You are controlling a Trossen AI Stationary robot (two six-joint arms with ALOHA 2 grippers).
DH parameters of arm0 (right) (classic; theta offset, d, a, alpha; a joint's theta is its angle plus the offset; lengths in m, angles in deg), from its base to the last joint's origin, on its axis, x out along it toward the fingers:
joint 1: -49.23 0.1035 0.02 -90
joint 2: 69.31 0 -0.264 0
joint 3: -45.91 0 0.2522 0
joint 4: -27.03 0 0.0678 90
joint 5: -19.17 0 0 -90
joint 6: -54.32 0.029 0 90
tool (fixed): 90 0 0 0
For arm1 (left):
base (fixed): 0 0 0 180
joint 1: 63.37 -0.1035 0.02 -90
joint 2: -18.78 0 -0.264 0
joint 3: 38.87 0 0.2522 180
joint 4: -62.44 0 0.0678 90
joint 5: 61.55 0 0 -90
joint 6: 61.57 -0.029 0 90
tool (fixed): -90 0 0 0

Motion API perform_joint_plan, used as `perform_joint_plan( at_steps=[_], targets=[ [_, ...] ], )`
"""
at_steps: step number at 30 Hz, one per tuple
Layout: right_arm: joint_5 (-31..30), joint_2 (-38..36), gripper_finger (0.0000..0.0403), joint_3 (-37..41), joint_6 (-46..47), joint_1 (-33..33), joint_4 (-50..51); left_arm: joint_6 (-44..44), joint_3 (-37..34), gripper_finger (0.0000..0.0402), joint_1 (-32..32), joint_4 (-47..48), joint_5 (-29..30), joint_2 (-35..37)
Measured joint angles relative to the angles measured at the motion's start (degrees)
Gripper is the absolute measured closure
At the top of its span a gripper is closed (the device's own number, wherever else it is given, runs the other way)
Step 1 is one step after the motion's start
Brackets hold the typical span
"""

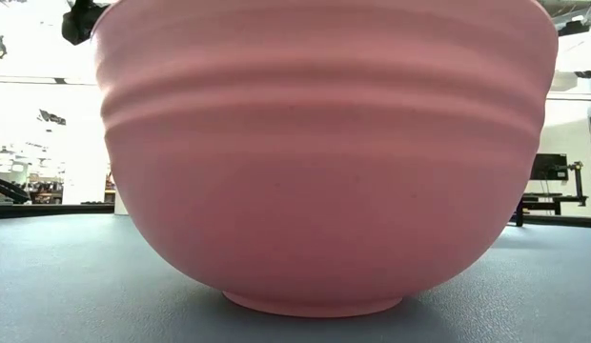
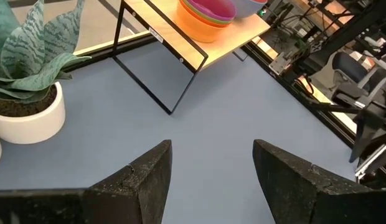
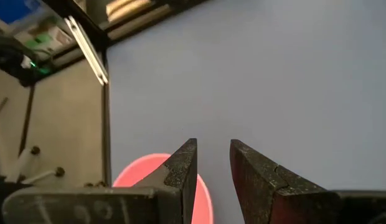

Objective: Place and stack bowls onto a shelf
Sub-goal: Stack the pink bowl on top of the green bowl on the shelf

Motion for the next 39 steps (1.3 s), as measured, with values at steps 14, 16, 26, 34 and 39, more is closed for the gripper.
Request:
perform_joint_plan(
  at_steps=[14,16,26,34,39],
  targets=[
    [0.1,0.7,0.0236,0.0,-1.5,1.0,5.1,-0.2,0.0,0.0193,0.0,0.3,0.0,0.0],
    [-0.1,0.7,0.0219,0.0,-1.5,1.3,5.6,-0.2,0.0,0.0193,0.0,0.3,-0.1,0.0],
    [-2.0,1.4,0.0187,1.0,-1.4,3.7,5.5,0.0,0.0,0.0193,0.0,1.8,0.0,0.0],
    [-3.2,1.8,0.0186,4.1,0.9,5.3,5.8,0.3,0.0,0.0193,0.0,2.1,0.1,0.0],
    [-3.2,4.9,0.0186,4.3,1.0,5.6,3.9,0.9,0.0,0.0193,0.0,2.1,0.1,0.0]
  ],
)
